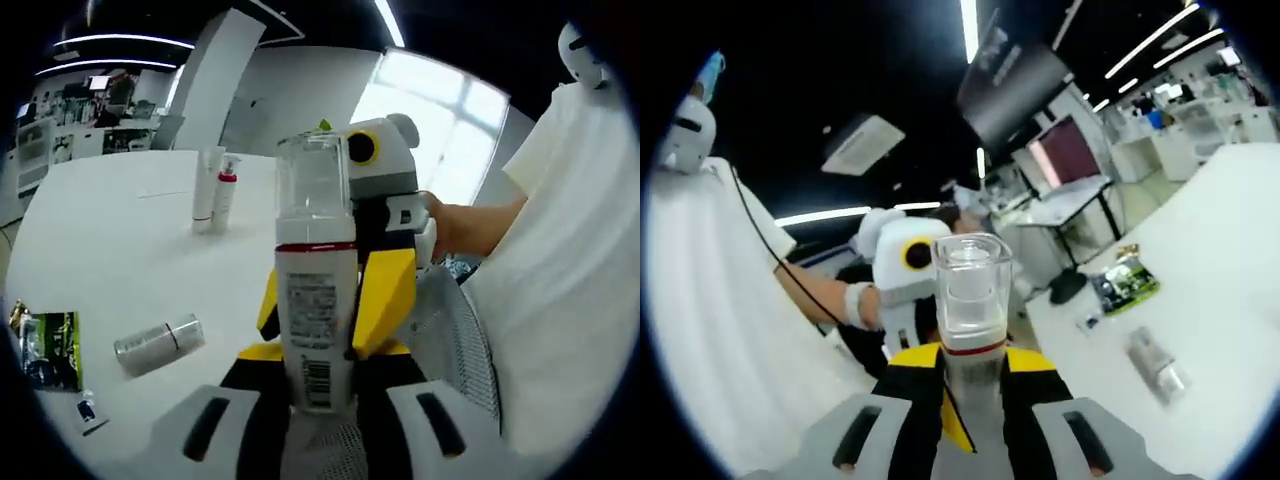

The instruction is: Arrange the skincare products in the storage area until every visible bottle or jar stands upright without overlapping.

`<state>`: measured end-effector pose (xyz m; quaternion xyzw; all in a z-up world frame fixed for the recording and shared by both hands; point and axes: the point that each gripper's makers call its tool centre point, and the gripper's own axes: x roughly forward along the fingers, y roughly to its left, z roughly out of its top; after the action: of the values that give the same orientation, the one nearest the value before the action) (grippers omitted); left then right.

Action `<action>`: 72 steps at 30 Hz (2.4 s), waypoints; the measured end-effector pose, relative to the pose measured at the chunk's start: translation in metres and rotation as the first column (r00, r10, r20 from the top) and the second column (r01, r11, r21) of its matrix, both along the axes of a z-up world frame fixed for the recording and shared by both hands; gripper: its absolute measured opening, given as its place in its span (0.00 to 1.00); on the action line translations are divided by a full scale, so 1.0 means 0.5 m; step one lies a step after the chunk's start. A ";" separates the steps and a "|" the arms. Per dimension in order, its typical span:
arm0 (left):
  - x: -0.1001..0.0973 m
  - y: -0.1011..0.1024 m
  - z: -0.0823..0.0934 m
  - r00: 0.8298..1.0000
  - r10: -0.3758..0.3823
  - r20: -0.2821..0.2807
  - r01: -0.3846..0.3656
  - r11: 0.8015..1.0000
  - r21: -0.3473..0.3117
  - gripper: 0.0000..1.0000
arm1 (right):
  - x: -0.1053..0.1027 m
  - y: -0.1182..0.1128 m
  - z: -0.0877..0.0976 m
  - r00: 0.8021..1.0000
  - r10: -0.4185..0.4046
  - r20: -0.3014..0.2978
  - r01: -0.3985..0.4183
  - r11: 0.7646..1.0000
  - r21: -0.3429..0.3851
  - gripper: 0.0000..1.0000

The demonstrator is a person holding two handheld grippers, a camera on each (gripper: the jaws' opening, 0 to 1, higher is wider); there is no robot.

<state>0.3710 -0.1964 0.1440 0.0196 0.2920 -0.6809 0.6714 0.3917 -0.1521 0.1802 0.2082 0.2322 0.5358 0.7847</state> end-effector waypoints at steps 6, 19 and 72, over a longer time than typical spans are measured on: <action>0.019 0.004 0.013 0.998 0.057 -0.016 -0.058 0.998 -0.023 0.20 | 0.013 -0.003 0.011 0.998 -0.048 -0.037 0.050 0.997 0.059 0.22; 0.141 0.046 -0.032 0.917 0.352 0.189 -0.375 0.921 0.105 0.19 | 0.116 -0.014 -0.034 0.922 -0.356 -0.155 0.349 0.935 -0.069 0.23; 0.131 0.048 -0.058 0.943 0.251 0.217 -0.289 0.942 0.170 0.18 | 0.121 -0.013 -0.029 0.972 -0.234 -0.032 0.234 0.972 -0.011 0.25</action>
<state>0.4366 -0.1721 0.1150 0.1121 0.2925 -0.5440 0.7784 0.4524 -0.1588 0.1657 0.2403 0.2207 0.4353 0.8391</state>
